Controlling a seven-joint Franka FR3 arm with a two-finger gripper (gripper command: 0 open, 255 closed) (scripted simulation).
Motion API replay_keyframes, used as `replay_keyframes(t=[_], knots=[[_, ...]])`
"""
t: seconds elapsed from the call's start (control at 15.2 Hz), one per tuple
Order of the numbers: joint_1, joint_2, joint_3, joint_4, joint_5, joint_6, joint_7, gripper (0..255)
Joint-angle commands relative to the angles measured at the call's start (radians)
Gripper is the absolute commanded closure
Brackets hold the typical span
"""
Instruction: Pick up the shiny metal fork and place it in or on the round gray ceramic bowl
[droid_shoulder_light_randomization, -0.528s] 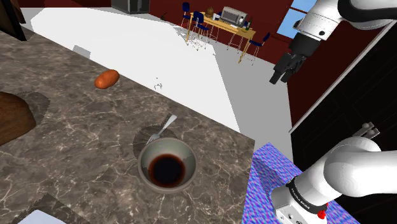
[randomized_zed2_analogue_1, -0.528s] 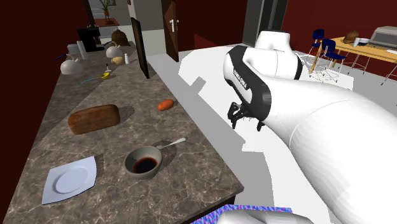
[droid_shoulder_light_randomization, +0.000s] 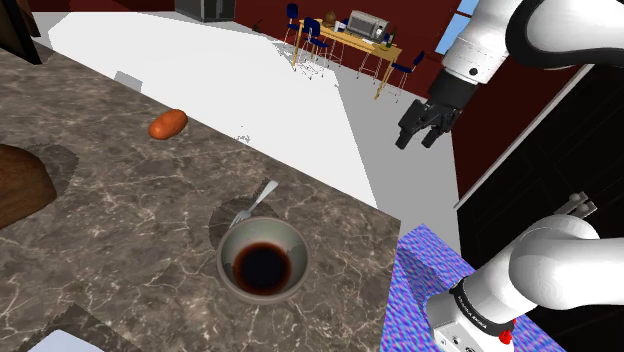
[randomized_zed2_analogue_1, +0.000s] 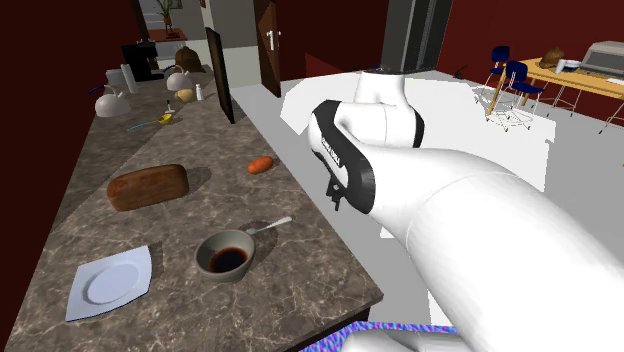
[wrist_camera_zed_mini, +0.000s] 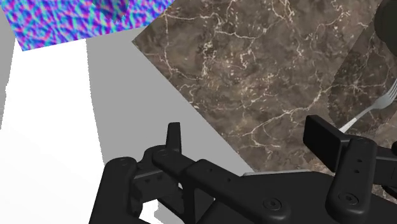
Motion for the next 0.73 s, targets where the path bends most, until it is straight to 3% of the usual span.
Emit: replay_keyframes(t=[0.0, 0.33, 0.66], knots=[[0.001, 0.009, 0.064, -0.018, 0.032, 0.041, 0.102, 0], [-0.013, 0.088, 0.230, -0.021, 0.091, 0.153, 0.341, 0], [-0.062, 0.226, 0.404, 0.029, 0.102, 0.268, 0.592, 0]])
